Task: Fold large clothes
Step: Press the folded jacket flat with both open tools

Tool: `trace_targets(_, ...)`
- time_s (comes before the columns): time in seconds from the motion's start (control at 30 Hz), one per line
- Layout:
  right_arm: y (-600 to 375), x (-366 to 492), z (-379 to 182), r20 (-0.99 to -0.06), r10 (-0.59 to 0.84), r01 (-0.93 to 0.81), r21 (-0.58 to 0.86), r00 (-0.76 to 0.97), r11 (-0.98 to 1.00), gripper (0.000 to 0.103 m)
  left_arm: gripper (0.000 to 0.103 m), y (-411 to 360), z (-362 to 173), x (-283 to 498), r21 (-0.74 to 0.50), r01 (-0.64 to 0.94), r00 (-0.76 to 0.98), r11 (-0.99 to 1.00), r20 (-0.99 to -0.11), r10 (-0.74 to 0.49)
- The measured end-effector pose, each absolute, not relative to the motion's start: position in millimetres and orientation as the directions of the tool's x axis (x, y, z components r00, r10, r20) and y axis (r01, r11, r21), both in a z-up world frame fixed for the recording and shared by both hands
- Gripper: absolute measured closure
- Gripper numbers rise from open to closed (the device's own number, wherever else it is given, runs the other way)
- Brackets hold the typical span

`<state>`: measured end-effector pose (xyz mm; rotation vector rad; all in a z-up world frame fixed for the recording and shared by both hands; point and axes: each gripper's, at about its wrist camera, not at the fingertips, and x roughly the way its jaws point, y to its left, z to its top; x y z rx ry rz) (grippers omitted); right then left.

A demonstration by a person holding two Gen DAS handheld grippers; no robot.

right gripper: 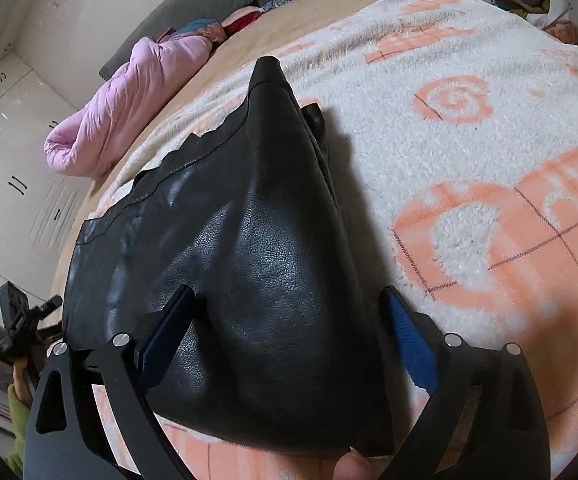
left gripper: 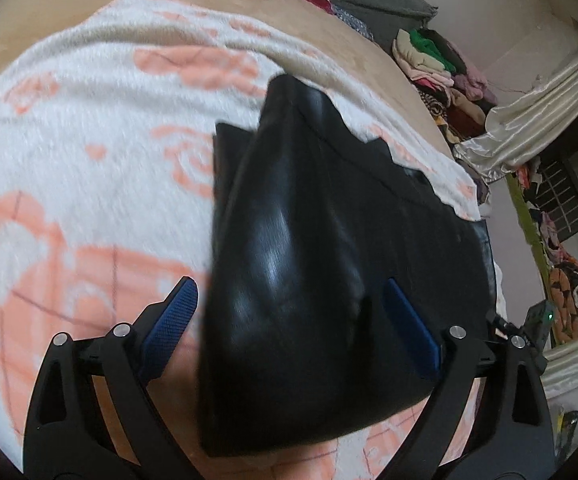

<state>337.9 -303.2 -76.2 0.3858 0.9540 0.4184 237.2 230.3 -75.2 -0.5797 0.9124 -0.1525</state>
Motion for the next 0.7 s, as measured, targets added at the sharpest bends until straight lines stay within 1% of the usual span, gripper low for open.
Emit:
trace_targets(0.03,-303,338,-77,-0.690,0.516,-0.181,0.500,0.508,0.847,0.028,0.016,227,-79,235,-0.527,-0.121,0.608,0.841,-0.709,-0.357)
trace_targets(0.07,-301,338,-78,-0.674,0.551,-0.193,0.533,0.493,0.824,0.044,0.021,223,-83,234,-0.516,-0.128,0.604,0.847,-0.718,-0.347)
trace_targets(0.1,-300,337,-77,-0.674,0.549,-0.182,0.537,0.494,0.824,0.052,0.031,221,-85,232,-0.514,-0.130,0.606,0.848,-0.718,-0.342)
trace_targets(0.13,-300,336,-76,-0.678,0.543,-0.181,0.531,0.495,0.828,0.058,0.039,218,-85,231,-0.505,-0.137,0.608,0.852,-0.722,-0.330)
trace_targets(0.17,-300,333,-72,-0.674,0.540,-0.187,0.526,0.504,0.830,0.068,0.048,217,-84,229,-0.500,-0.139,0.611,0.855,-0.723,-0.324)
trace_targets(0.2,-302,330,-67,-0.663,0.542,-0.184,0.532,0.516,0.826,0.074,0.052,217,-81,227,-0.494,-0.145,0.614,0.858,-0.725,-0.313)
trace_targets(0.23,-306,326,-63,-0.654,0.548,-0.178,0.545,0.522,0.819,0.077,0.059,218,-77,222,-0.494,-0.145,0.619,0.857,-0.721,-0.311)
trace_targets(0.27,-309,323,-60,-0.649,0.550,-0.175,0.550,0.526,0.817,0.079,0.063,219,-74,218,-0.495,-0.140,0.624,0.857,-0.716,-0.312)
trace_targets(0.33,-312,315,-55,-0.650,0.538,-0.171,0.541,0.537,0.824,0.080,0.065,217,-69,207,-0.498,-0.124,0.630,0.858,-0.708,-0.319)
trace_targets(0.47,-319,290,-53,-0.675,0.500,-0.154,0.505,0.542,0.849,0.079,0.064,202,-68,178,-0.450,-0.104,0.626,0.887,-0.723,-0.293)
trace_targets(0.53,-321,282,-57,-0.689,0.475,-0.146,0.481,0.547,0.865,0.076,0.062,197,-73,166,-0.439,-0.103,0.626,0.893,-0.726,-0.285)
trace_targets(0.57,-320,279,-60,-0.699,0.457,-0.145,0.458,0.550,0.877,0.072,0.062,196,-75,165,-0.428,-0.100,0.624,0.898,-0.730,-0.279)
trace_targets(0.6,-318,279,-61,-0.705,0.442,-0.144,0.442,0.554,0.885,0.066,0.061,195,-77,165,-0.418,-0.101,0.624,0.903,-0.733,-0.269)
trace_targets(0.67,-319,277,-63,-0.714,0.411,-0.126,0.418,0.567,0.900,0.062,0.059,195,-76,168,-0.408,-0.106,0.624,0.907,-0.737,-0.259)
trace_targets(0.7,-318,276,-64,-0.716,0.397,-0.121,0.406,0.574,0.906,0.058,0.059,194,-74,168,-0.402,-0.106,0.627,0.910,-0.737,-0.253)
